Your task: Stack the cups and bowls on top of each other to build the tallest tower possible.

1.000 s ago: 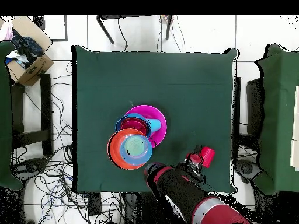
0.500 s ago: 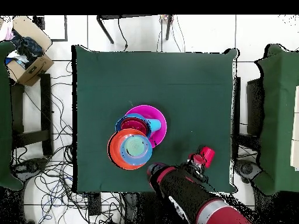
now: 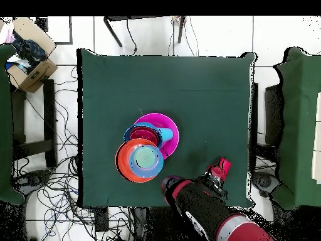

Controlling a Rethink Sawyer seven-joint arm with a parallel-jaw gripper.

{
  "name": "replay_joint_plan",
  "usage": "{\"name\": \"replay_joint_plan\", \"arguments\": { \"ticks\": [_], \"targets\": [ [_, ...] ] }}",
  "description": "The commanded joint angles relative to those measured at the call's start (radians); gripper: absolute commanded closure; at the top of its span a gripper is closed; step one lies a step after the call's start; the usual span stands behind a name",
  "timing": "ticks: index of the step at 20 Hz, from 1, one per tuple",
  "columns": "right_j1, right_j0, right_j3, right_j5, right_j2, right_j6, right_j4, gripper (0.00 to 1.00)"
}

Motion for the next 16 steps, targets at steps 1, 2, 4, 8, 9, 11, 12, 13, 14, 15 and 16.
{"name": "replay_joint_plan", "arguments": {
  "ticks": [1,2,4,8,9,11,12,13,14,15,16],
  "targets": [
    [0.052,-0.003,-0.058,0.056,0.055,0.211,-0.071,0.00],
    [0.064,-0.001,-0.065,0.058,0.054,0.205,-0.069,0.00],
    [0.071,0.002,-0.064,0.056,0.056,0.207,-0.058,0.00],
    [0.073,0.016,-0.047,0.060,0.055,0.218,-0.025,0.00],
    [0.074,0.020,-0.045,0.049,0.052,0.208,-0.010,0.00],
    [0.071,0.032,-0.031,0.052,0.047,0.205,0.011,0.00],
    [0.072,0.034,-0.024,0.056,0.049,0.216,0.015,0.00],
    [0.072,0.035,-0.017,0.060,0.051,0.227,0.016,0.00],
    [0.077,0.036,-0.014,0.066,0.050,0.231,0.016,0.00],
    [0.075,0.038,-0.010,0.065,0.049,0.230,0.019,0.00],
    [0.090,0.035,-0.014,0.072,0.046,0.228,0.009,0.00]
  ]
}}
